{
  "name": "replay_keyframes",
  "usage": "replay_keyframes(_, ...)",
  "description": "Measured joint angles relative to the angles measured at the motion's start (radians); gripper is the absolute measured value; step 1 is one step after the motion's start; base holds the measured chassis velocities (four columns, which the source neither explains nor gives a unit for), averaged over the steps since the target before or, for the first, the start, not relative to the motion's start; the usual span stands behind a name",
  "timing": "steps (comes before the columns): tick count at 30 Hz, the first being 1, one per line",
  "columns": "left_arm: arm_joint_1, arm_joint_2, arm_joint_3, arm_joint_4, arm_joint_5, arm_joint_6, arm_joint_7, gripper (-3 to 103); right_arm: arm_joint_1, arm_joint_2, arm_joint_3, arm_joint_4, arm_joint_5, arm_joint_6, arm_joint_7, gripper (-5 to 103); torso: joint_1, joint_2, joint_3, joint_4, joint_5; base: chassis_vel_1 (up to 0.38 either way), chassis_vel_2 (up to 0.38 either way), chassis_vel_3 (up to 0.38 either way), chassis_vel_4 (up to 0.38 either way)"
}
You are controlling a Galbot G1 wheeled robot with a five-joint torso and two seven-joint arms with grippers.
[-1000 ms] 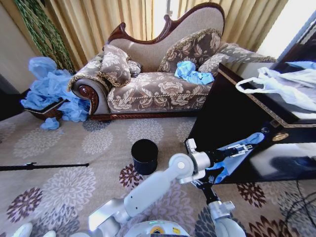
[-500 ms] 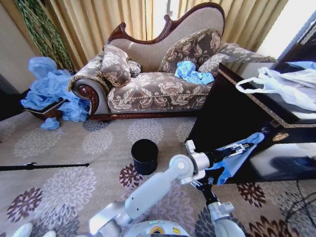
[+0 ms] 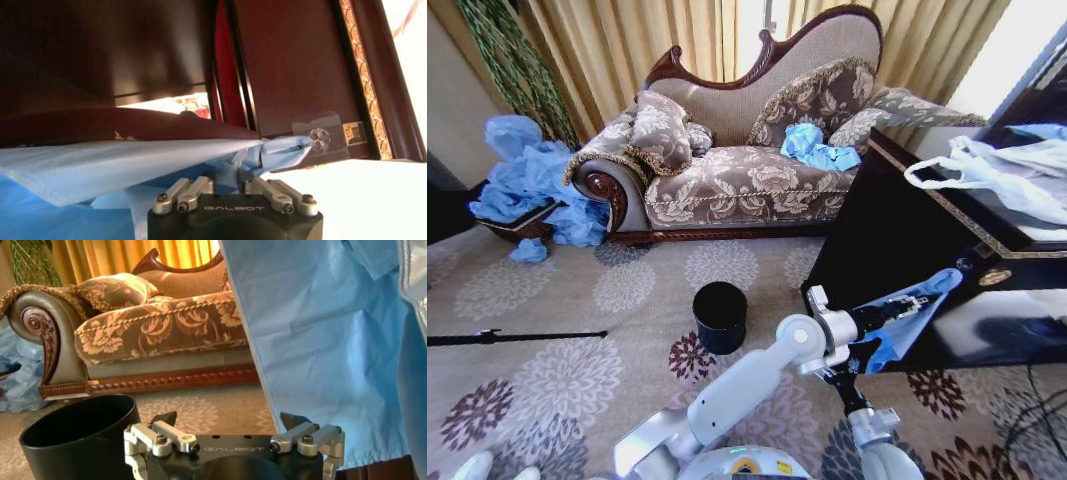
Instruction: Place a garbage bag over the trash bin.
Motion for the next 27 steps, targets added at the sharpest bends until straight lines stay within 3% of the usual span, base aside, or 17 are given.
replay_keyframes(7, 0.015, 0.016, 0.004, -0.024, 0.012, 0.000, 0.002, 1, 0.004, 0.000, -0.005, -0.005, -0.005, 0.000, -0.001, 100, 0.000, 0.000, 0.000, 0.0000, 0.0000, 0.000, 0.000, 0.000, 0.000)
replay_keyframes(18, 0.019, 0.018, -0.005, -0.017, 0.024, -0.011, 0.007, 0, 0.004, 0.003, -0.007, -0.012, -0.010, 0.001, 0.000, 100, 0.000, 0.000, 0.000, 0.0000, 0.0000, 0.000, 0.000, 0.000, 0.000)
replay_keyframes(27, 0.045, 0.073, -0.011, -0.052, 0.010, -0.014, -0.091, 0, 0.004, 0.002, -0.010, -0.012, -0.010, 0.001, 0.000, 100, 0.000, 0.000, 0.000, -0.0001, -0.0001, 0.000, 0.000, 0.000, 0.000)
